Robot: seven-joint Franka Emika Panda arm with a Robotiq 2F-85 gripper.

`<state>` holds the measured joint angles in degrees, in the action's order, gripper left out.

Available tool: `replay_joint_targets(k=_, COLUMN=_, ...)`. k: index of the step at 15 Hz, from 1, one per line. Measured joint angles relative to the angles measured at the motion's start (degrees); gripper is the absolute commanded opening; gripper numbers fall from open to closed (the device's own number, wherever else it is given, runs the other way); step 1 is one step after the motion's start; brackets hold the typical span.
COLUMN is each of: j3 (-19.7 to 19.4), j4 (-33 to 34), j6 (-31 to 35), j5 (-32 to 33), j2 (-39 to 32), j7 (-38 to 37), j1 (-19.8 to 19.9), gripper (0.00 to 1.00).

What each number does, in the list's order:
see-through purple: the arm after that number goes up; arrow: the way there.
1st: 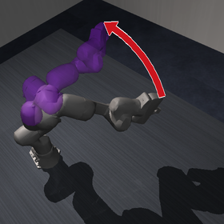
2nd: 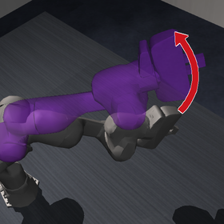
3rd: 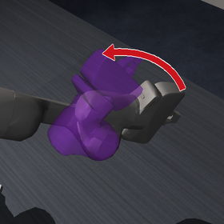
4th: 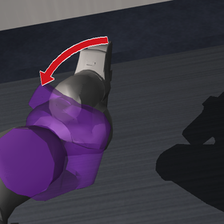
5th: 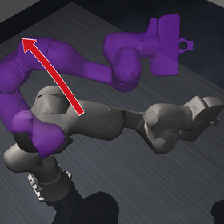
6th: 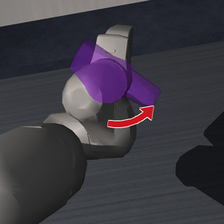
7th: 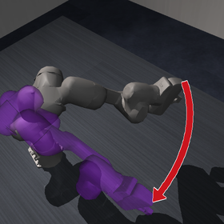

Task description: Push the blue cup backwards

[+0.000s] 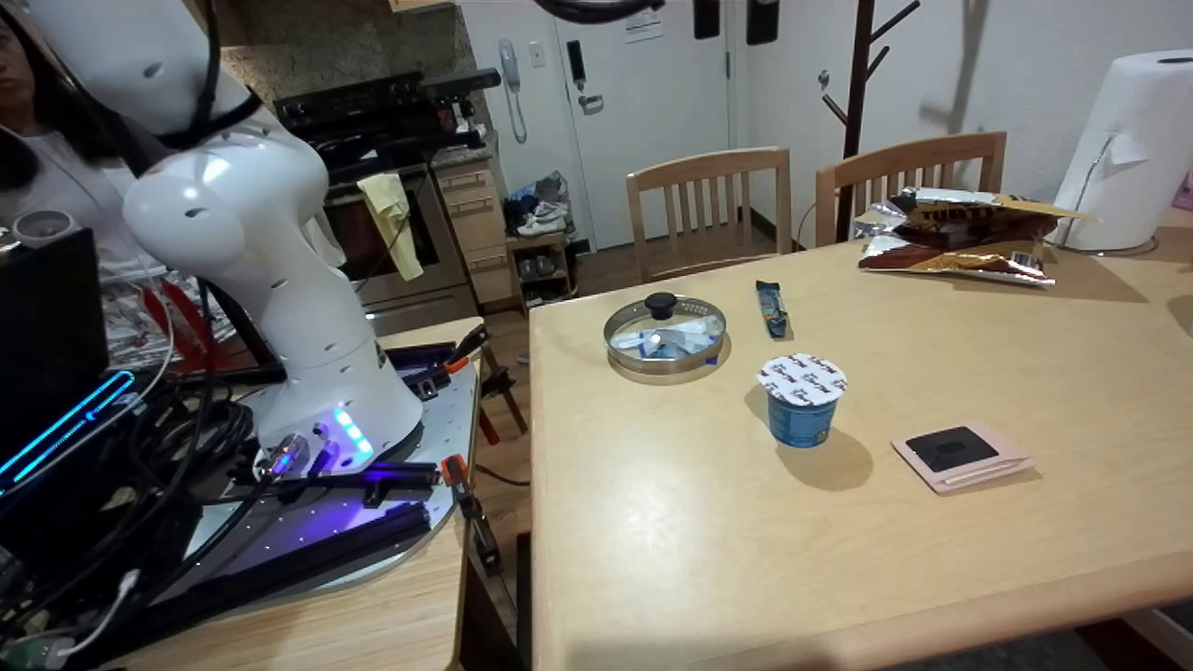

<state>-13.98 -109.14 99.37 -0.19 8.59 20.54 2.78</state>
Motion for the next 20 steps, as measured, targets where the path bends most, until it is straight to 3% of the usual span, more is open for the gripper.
replay_joint_targets(k=6, j3=1.4, j4=6.6, j6=1.6, j5=-2.8, j2=-10.4, j7=0.5, j1=0.3, gripper=1.0)
replay_joint_targets(k=14, j3=4.0, j4=8.4, j6=5.9, j5=-2.9, j2=-21.2, j7=0.4, j1=2.8, gripper=1.0)
replay_joint_targets(k=20, j3=5.0, j4=9.5, j6=5.9, j5=-2.8, j2=-23.7, j7=0.4, j1=3.8, gripper=1.0)
